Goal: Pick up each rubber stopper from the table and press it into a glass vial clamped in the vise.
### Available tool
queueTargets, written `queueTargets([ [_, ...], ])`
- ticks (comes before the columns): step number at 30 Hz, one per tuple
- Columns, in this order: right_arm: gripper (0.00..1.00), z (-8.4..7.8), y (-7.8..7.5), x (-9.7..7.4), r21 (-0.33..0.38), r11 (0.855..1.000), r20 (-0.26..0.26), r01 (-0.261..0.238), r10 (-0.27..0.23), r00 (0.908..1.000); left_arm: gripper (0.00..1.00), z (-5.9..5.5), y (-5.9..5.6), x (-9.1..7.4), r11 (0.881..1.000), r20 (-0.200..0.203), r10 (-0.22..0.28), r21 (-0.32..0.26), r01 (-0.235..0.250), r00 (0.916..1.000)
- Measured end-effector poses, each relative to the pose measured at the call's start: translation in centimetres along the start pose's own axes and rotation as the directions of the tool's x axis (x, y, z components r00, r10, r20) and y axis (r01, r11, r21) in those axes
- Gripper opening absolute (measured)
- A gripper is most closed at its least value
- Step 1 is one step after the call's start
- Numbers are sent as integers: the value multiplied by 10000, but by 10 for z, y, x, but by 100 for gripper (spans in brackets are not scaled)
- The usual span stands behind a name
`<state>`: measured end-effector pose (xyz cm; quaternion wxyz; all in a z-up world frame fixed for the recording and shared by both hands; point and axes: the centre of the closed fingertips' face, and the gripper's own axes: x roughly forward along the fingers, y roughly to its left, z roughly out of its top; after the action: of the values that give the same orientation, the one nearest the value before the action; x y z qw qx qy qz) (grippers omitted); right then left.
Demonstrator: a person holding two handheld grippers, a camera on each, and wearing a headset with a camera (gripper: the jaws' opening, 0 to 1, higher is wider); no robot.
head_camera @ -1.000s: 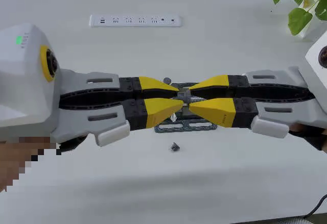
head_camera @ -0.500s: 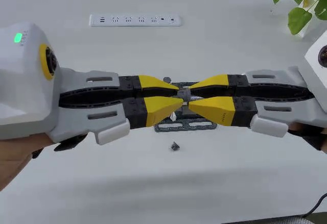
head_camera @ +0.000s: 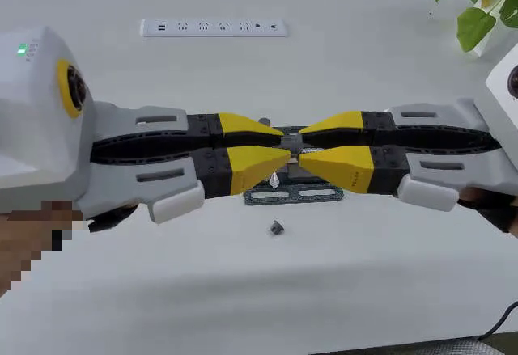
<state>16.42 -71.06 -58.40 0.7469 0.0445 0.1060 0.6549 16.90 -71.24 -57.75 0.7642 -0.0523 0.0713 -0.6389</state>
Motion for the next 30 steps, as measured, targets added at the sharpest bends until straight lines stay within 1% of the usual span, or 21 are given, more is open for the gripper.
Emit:
queueTargets([
  [5, 8, 2, 0, 1, 54, 10000, 57, -23, 23, 10000, 4, 0, -1, 0, 10000, 45, -20, -18, 20, 10000],
  [17, 7, 2, 1, 0, -41, 10000, 12, -2, 2, 10000, 4, 0, -2, 1, 10000, 88, -18, -54, 18, 10000],
  [30, 7, 0, 2, 1, -23, 10000, -159, -84, 84, 9998, 4, -2, -2, -1, 10000, 77, -37, -37, 37, 10000],
])
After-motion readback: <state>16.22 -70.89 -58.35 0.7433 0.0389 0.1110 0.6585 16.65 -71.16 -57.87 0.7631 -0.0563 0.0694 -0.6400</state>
